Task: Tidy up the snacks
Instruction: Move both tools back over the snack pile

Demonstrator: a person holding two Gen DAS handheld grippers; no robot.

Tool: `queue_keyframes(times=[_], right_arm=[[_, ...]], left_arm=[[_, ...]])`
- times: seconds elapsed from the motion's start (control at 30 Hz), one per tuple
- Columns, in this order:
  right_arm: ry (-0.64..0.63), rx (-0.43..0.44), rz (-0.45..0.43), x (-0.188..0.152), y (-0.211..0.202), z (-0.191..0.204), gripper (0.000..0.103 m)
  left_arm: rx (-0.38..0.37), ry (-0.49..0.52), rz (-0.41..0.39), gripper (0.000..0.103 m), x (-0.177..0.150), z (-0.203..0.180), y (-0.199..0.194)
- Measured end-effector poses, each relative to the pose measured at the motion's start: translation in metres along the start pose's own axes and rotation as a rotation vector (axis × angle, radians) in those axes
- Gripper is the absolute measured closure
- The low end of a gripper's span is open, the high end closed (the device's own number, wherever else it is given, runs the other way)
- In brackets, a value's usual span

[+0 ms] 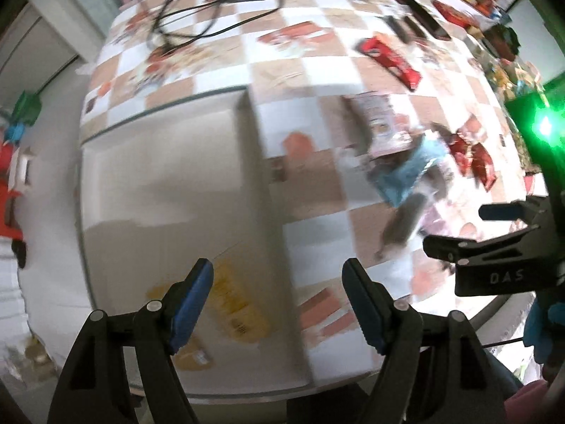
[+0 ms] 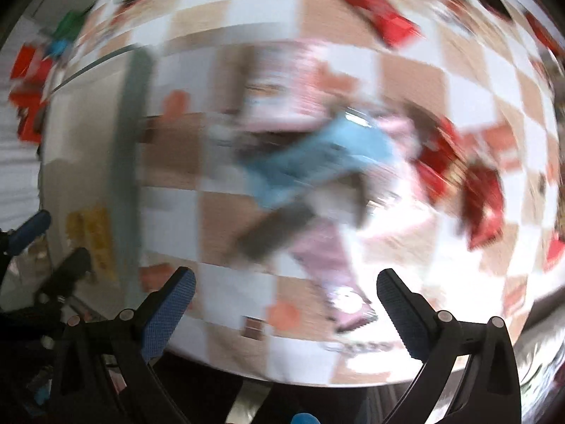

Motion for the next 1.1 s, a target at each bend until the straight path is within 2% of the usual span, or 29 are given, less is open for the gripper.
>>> queue_keyframes(times=[0.13,0.37,0.53,0.97,1.1], right_arm=[[0.089,-0.016,0.028,-0.013,0.010,-0.043,0.000],[0.194,-0.023,0.071,-0.035,0.022,-0.096,0.000],[0.225,-0.020,0.081,-0.048,0.027,-0.117,0.000],[0.266,0.000,0.086,-0.039,0.039,-0.208,0.000],[0.272,0.000,0.095,-0.059,0.048,-0.226,0.000]], left_arm=[[-0.016,0.031,0.019,0.024,0.018,-0.027,0.006],[-0.040,0.007,0.079,0.024,0.042,-0.051,0.027],[-0.050,-0.032,0.103,0.024,0.063,-0.057,0.038],[-0.064,-0.128,0.140,0.024,0.116,-0.068,0.062],[-0.058,-0.128,0.146,0.024,0.124,-0.074,0.069]])
Point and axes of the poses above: each gripper's, at about its wrist camera, not at the fingertips, and y roughly the way its jaws point, z to its left, x to its top, the point moved 2 cm from there along y, roughly the way its jaws point, and after that the axes turned 3 degrees about -x, right-handed, at the moved point
